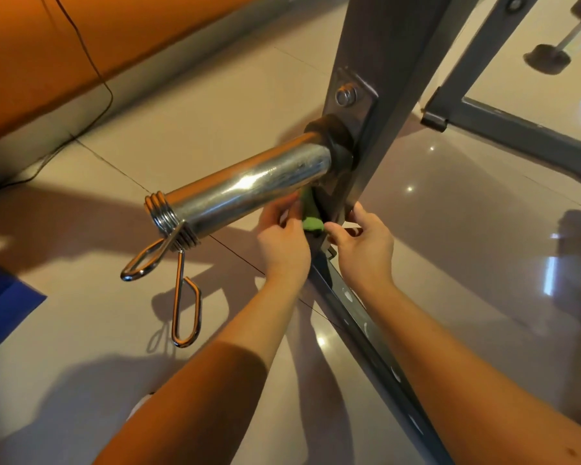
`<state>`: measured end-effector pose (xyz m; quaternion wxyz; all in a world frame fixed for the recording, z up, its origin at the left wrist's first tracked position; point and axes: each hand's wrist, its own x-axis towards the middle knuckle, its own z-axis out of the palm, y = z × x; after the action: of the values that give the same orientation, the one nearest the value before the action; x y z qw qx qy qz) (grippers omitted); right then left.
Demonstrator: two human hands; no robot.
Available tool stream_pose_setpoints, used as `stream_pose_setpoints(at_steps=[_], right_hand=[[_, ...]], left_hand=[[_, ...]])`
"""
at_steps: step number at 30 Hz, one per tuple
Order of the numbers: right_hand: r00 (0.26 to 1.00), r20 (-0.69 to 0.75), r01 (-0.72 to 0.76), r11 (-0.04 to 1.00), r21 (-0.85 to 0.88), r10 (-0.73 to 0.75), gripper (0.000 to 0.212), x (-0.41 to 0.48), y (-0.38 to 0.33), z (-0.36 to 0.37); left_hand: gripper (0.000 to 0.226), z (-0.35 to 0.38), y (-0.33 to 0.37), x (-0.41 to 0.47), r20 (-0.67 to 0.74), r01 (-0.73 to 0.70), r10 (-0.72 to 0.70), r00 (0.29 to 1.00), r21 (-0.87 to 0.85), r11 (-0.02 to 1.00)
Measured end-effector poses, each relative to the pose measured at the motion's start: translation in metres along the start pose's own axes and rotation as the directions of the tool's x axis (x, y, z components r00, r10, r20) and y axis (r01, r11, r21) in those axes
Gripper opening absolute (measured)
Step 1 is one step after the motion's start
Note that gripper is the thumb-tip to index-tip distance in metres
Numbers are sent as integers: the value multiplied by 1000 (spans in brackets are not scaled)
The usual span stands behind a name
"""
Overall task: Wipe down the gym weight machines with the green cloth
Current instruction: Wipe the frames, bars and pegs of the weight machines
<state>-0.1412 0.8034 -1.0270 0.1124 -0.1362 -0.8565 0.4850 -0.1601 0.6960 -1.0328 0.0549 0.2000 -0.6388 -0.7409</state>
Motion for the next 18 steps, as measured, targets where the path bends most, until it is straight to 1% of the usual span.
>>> stream_pose_setpoints(at_steps=[3,5,7,10,12,13,15,17,18], right_hand=[[1000,-9,2,1000,-21,-2,26,1,0,0],[1000,-21,4,1000,-9,-4,25,1,3,1],[999,-39,22,1000,-18,-23,26,0,6,4],[997,-69,15,1000,-14,-16,27,0,6,9],[997,-71,1,1000,-23,-2,26,1,5,11],[998,-70,4,1000,-31,-6,26,1,5,11],[998,-62,8,1000,-25,-10,26,1,8,11],[998,-58,23,999,-31,-25,26,2,11,10],[998,-58,26,999,-37,-29,26,2,12,11]], left_hand=[[23,8,-5,2,16,-41,41,999,5,999],[31,10,-25,-1,39,-7,5,999,48,999],[33,9,-46,-3,34,46,-51,998,123,991],[25,6,-67,1,10,165,-173,985,241,956],[17,7,-70,5,5,244,-252,968,239,940],[15,8,-66,6,-3,250,-256,967,230,941],[16,11,-55,2,-16,197,-197,980,188,962],[23,12,-46,-5,2,76,-77,997,167,983],[26,11,-47,-7,8,39,-41,999,175,984]])
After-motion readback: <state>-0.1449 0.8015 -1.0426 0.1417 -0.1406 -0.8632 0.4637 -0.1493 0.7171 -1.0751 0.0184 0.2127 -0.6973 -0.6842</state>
